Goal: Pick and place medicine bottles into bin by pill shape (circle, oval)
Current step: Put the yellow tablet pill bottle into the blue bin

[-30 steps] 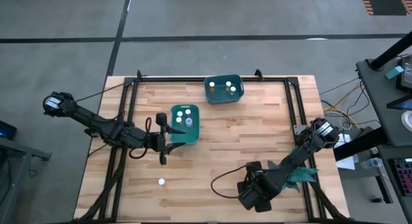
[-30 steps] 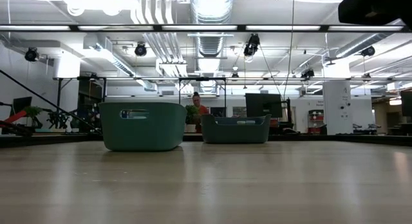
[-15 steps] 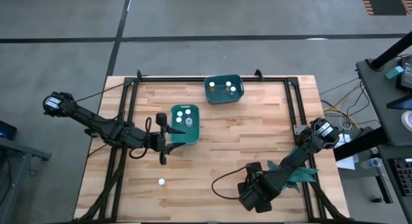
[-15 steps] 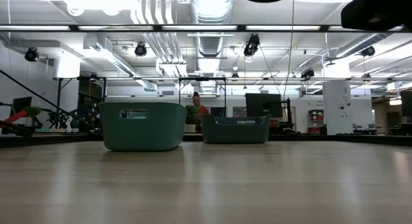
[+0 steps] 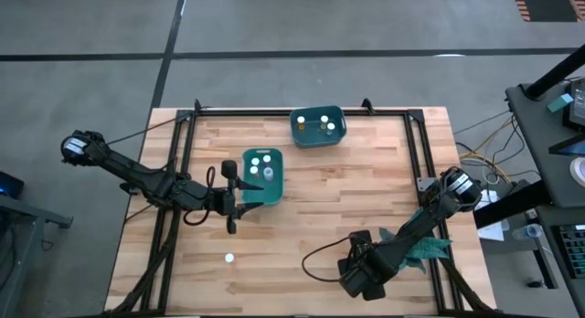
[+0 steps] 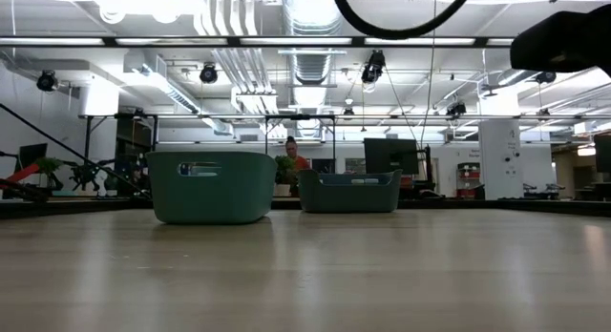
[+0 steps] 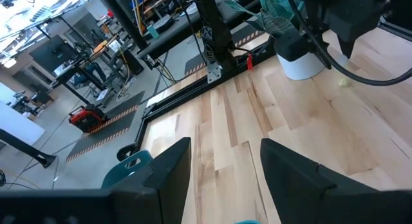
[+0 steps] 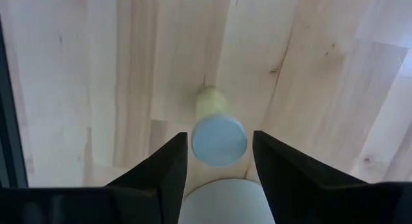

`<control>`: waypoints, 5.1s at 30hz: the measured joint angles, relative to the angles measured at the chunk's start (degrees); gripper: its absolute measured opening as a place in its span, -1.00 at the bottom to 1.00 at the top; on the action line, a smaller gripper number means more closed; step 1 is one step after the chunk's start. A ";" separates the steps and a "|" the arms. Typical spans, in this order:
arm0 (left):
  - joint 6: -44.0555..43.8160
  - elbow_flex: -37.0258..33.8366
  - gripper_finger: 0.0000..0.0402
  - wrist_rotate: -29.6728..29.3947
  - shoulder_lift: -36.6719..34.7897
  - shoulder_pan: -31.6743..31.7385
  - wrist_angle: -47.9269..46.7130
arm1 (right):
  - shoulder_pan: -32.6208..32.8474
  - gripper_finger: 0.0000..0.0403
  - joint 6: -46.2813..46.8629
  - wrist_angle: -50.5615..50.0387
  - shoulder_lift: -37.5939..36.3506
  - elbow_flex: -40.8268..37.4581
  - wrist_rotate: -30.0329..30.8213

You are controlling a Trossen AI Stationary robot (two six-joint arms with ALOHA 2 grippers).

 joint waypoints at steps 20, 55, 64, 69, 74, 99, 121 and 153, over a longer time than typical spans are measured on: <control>-0.08 0.00 -0.15 0.00 0.00 0.00 -0.02 | -0.44 -0.47 -1.14 2.09 -0.06 -0.84 0.23; 0.37 -4.72 -0.15 -0.31 -7.94 -0.01 -0.70 | -49.86 -0.48 -23.78 -14.15 0.92 29.69 6.75; 0.11 -4.87 -0.15 -0.31 -8.95 -0.02 -0.83 | -58.54 -0.48 -32.53 -16.32 9.23 41.09 5.29; 0.44 -4.90 -0.15 -0.31 -8.31 -0.02 -1.03 | -63.02 -0.48 -35.85 -19.60 14.84 47.64 5.16; 0.44 -4.90 -0.15 -0.31 -8.70 -0.02 -1.07 | -66.58 -0.47 -38.59 -19.95 20.19 52.87 0.43; 0.44 -4.89 -0.15 -0.37 -8.68 -0.02 -1.33 | -74.77 -0.45 -42.12 -16.14 27.93 53.39 -0.50; 0.46 -4.89 -0.15 -0.81 -8.68 -0.02 -1.33 | -75.17 -0.45 -43.08 -14.98 29.86 53.18 0.52; 0.48 -4.87 -0.15 -0.76 -8.68 -0.02 -1.33 | -75.17 -0.30 -42.58 -11.42 29.99 49.46 1.56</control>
